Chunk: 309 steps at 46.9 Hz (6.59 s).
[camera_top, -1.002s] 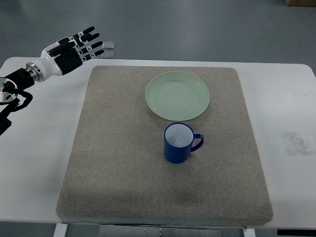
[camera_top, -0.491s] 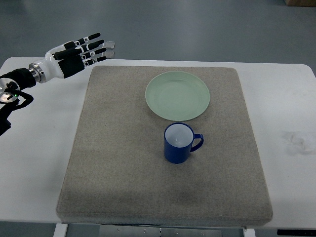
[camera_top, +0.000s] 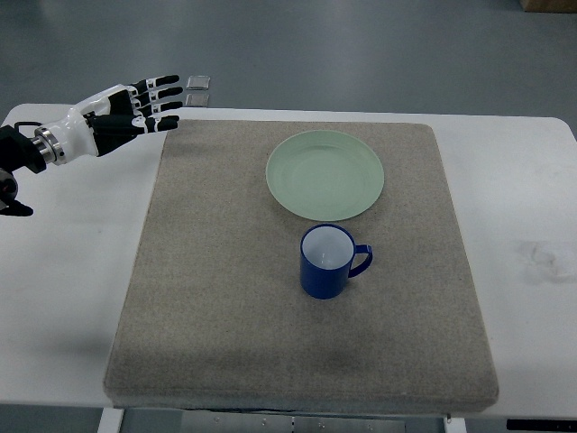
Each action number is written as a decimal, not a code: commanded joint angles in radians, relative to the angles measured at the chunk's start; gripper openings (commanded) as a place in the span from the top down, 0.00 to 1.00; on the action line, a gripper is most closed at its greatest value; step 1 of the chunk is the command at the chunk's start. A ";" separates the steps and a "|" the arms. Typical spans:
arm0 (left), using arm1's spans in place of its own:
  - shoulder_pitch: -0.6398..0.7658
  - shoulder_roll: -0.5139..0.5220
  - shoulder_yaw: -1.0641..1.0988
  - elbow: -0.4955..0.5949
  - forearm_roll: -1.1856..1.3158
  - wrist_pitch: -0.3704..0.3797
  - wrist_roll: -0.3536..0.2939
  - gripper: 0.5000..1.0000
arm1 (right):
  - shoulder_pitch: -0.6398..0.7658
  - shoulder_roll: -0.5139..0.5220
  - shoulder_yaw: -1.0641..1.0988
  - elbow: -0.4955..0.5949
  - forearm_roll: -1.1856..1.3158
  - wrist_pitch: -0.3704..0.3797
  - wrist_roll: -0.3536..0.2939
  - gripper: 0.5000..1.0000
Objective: Place cup left of plate with left hand
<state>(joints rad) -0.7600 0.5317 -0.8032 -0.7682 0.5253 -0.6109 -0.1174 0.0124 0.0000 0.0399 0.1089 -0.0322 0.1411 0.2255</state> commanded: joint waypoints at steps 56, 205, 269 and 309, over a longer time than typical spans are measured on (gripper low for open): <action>0.243 -0.191 -0.042 -0.370 0.392 0.000 -0.044 0.01 | 0.000 0.000 0.000 0.000 0.000 0.000 0.000 0.14; 0.228 -0.191 -0.347 -0.229 0.441 0.000 -0.082 1.00 | 0.000 0.000 0.000 0.000 0.000 0.000 0.000 0.14; 0.241 -0.200 -0.297 -0.023 0.446 0.232 -0.226 0.44 | 0.000 0.000 0.000 0.000 0.000 0.000 0.000 0.14; 0.179 -0.075 -0.281 -0.025 0.214 0.092 -0.222 0.01 | 0.000 0.000 0.000 0.000 0.000 0.000 0.000 0.14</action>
<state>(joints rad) -0.5670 0.4321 -1.0860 -0.7944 0.7599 -0.5018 -0.3407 0.0124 0.0000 0.0399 0.1089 -0.0322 0.1411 0.2255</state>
